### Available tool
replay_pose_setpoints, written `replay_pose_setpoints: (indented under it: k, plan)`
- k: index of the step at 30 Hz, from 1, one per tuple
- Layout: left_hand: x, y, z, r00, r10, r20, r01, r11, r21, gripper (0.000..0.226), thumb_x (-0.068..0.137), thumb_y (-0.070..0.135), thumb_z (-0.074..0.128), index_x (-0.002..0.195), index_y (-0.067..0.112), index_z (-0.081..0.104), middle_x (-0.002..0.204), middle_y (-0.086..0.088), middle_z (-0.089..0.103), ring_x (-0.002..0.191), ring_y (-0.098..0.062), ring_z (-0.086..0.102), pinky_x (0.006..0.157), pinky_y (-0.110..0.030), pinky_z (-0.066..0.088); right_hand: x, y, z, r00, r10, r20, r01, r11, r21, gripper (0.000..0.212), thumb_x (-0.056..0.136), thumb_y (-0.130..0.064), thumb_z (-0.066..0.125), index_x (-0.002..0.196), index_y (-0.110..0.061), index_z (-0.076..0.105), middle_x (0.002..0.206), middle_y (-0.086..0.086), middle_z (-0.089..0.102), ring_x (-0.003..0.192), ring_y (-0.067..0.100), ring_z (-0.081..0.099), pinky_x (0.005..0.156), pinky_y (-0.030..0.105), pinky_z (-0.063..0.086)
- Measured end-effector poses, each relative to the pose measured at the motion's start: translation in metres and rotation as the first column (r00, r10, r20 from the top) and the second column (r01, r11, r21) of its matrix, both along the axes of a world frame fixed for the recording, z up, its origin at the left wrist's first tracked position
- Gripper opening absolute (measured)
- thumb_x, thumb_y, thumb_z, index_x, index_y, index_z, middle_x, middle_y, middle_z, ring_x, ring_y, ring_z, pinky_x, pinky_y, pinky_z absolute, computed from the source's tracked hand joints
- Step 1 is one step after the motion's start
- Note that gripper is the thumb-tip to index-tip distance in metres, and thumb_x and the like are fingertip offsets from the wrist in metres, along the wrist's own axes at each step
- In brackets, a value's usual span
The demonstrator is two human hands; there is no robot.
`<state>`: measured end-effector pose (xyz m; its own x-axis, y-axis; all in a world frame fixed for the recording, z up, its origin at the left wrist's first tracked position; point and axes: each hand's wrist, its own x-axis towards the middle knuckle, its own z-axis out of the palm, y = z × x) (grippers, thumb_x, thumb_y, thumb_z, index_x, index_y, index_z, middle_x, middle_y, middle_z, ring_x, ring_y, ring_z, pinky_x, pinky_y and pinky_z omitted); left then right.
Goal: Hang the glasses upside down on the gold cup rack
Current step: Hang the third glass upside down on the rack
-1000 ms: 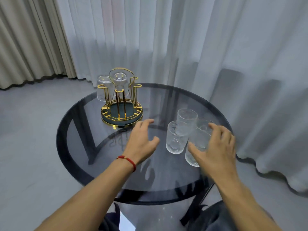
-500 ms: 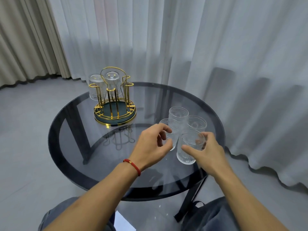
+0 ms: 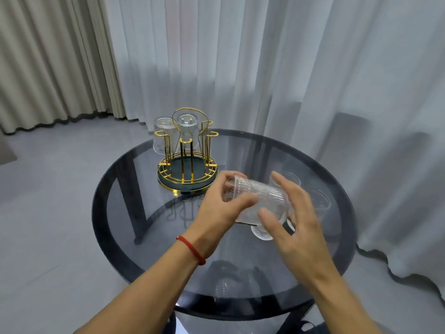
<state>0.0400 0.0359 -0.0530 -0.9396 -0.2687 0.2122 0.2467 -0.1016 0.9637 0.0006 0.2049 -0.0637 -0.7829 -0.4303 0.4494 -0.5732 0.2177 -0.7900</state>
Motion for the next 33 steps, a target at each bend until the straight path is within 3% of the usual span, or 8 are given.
replay_pose_setpoints:
  k: [3, 6, 9, 11, 14, 19, 24, 33]
  plan:
    - [-0.005, -0.018, -0.001, 1.0, 0.012, 0.014, -0.014, 0.991, 0.134, 0.056, 0.07, 0.026, 0.074, 0.119, 0.007, 0.053, 0.103, -0.017, 0.061, 0.092, -0.028, 0.063, 0.079, -0.05, 0.057, -0.007, -0.024, -0.003, 0.969, 0.134, 0.21, -0.125, 0.991, -0.055, 0.049, 0.096, -0.07, 0.041, 0.144, -0.067, 0.03, 0.127, -0.046, 0.051, 0.116, 0.007, 0.066, 0.094, 0.032, 0.058]
    - [-0.01, -0.035, -0.007, 1.0, 0.014, 0.011, -0.016, 0.986, 0.165, 0.051, 0.08, 0.026, 0.064, 0.124, 0.007, 0.05, 0.107, -0.013, 0.06, 0.09, -0.023, 0.062, 0.064, -0.031, 0.055, -0.019, -0.043, -0.001, 0.969, 0.166, 0.182, -0.154, 0.985, -0.076, 0.041, 0.1, -0.059, 0.048, 0.14, -0.059, 0.04, 0.11, -0.026, 0.065, 0.099, 0.016, 0.073, 0.08, 0.035, 0.063]
    - [-0.018, -0.058, -0.024, 0.99, 0.117, 0.082, -0.104, 0.984, -0.147, 0.051, 0.09, 0.058, 0.048, 0.134, 0.032, 0.047, 0.122, 0.001, 0.059, 0.107, -0.018, 0.06, 0.075, -0.032, 0.057, -0.036, -0.06, 0.008, 0.993, 0.079, 0.09, -0.074, 0.996, -0.059, 0.044, 0.094, -0.058, 0.058, 0.136, -0.059, 0.045, 0.124, -0.007, 0.059, 0.111, 0.012, 0.065, 0.087, 0.045, 0.061]
    - [-0.024, -0.075, -0.044, 0.955, 0.274, 0.109, -0.199, 0.871, -0.449, 0.057, 0.095, 0.065, 0.033, 0.146, 0.038, 0.037, 0.129, 0.004, 0.053, 0.122, -0.018, 0.047, 0.092, -0.035, 0.049, -0.055, -0.07, 0.019, 0.999, -0.045, -0.013, 0.045, 0.999, -0.014, 0.044, 0.094, -0.055, 0.06, 0.135, -0.059, 0.045, 0.126, -0.003, 0.058, 0.112, 0.013, 0.063, 0.092, 0.051, 0.057]
    - [-0.036, -0.099, -0.076, 0.868, 0.485, 0.105, -0.2, 0.535, -0.821, 0.059, 0.102, 0.049, 0.04, 0.155, 0.027, 0.026, 0.149, -0.006, 0.037, 0.141, -0.022, 0.025, 0.114, -0.046, 0.032, -0.098, -0.086, 0.042, 0.988, -0.149, -0.031, 0.147, 0.988, -0.035, 0.045, 0.091, -0.055, 0.058, 0.134, -0.056, 0.045, 0.126, 0.003, 0.06, 0.11, 0.031, 0.066, 0.099, 0.054, 0.053]
    - [-0.047, -0.118, -0.106, 0.837, 0.541, 0.08, -0.054, 0.226, -0.973, 0.065, 0.1, 0.037, 0.045, 0.157, 0.022, 0.017, 0.164, -0.006, 0.019, 0.153, -0.023, 0.005, 0.122, -0.05, 0.016, -0.19, -0.123, 0.076, 0.964, -0.259, 0.059, 0.258, 0.966, 0.024, 0.065, 0.087, -0.058, 0.058, 0.146, -0.039, 0.037, 0.139, 0.007, 0.058, 0.119, 0.032, 0.063, 0.1, 0.052, 0.053]
    - [-0.052, -0.12, -0.115, 0.823, 0.567, 0.043, -0.082, 0.193, -0.978, 0.064, 0.1, 0.036, 0.041, 0.157, 0.021, 0.016, 0.164, -0.004, 0.018, 0.154, -0.022, 0.004, 0.122, -0.049, 0.02, -0.25, -0.174, 0.092, 0.947, -0.225, 0.231, 0.227, 0.974, 0.02, 0.069, 0.086, -0.042, 0.073, 0.142, -0.012, 0.047, 0.138, 0.01, 0.053, 0.117, 0.028, 0.063, 0.086, 0.05, 0.062]
    - [-0.053, -0.12, -0.117, 0.82, 0.571, 0.038, -0.07, 0.167, -0.983, 0.063, 0.101, 0.037, 0.037, 0.158, 0.021, 0.013, 0.165, -0.006, 0.017, 0.154, -0.024, 0.003, 0.122, -0.05, 0.018, -0.269, -0.217, 0.1, 1.0, -0.006, 0.016, 0.002, 0.973, 0.231, 0.079, 0.075, -0.053, 0.079, 0.143, -0.021, 0.055, 0.131, 0.006, 0.057, 0.102, 0.017, 0.066, 0.072, 0.04, 0.066]
